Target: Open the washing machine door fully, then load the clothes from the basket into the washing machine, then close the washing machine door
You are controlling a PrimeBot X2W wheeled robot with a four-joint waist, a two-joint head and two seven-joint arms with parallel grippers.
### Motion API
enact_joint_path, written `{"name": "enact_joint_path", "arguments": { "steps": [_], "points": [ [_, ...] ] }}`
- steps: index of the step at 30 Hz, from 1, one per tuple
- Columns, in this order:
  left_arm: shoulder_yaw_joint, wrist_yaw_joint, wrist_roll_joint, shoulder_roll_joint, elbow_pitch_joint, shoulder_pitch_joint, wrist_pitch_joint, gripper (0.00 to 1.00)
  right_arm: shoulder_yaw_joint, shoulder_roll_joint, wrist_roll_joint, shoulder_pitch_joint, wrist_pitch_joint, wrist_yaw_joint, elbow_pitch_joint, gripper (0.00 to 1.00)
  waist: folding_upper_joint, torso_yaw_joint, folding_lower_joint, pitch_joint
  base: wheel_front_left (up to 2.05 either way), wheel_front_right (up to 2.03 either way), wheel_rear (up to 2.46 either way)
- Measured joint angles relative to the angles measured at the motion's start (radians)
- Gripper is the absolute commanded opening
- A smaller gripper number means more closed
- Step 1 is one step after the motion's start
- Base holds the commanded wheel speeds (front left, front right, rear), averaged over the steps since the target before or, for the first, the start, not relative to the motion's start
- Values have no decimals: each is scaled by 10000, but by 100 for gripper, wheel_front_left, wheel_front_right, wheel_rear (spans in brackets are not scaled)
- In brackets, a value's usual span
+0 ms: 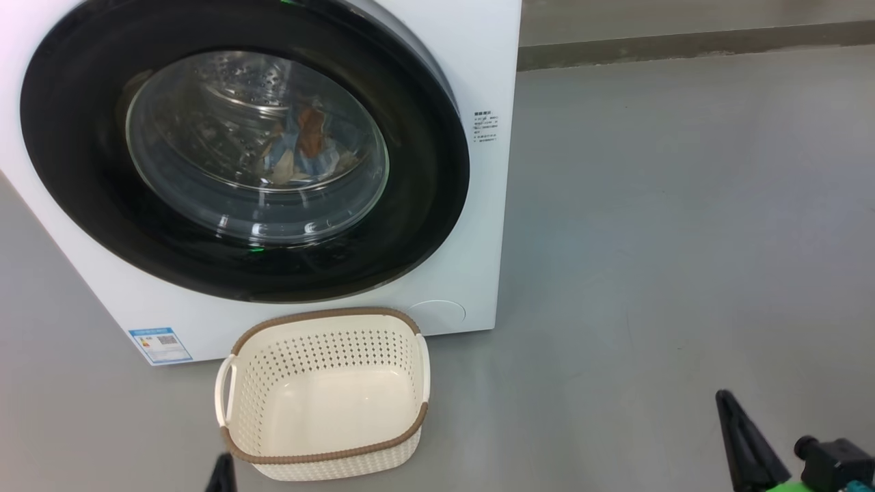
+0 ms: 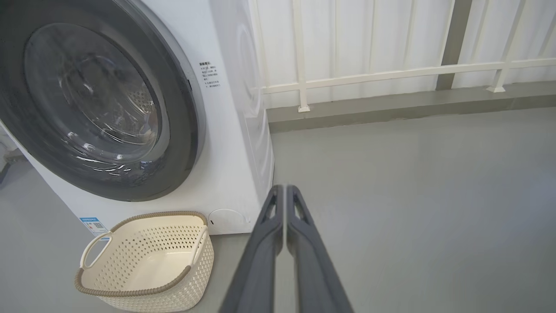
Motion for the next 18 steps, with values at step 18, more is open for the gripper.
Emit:
{"name": "enact_joint_path", "arguments": {
  "steps": [18],
  "points": [
    [79,-79,-1570,-98,267,193,472,0,-19,224,1630,138,456,0,366,0,0,41,2,55,0,0,0]
  ]
}}
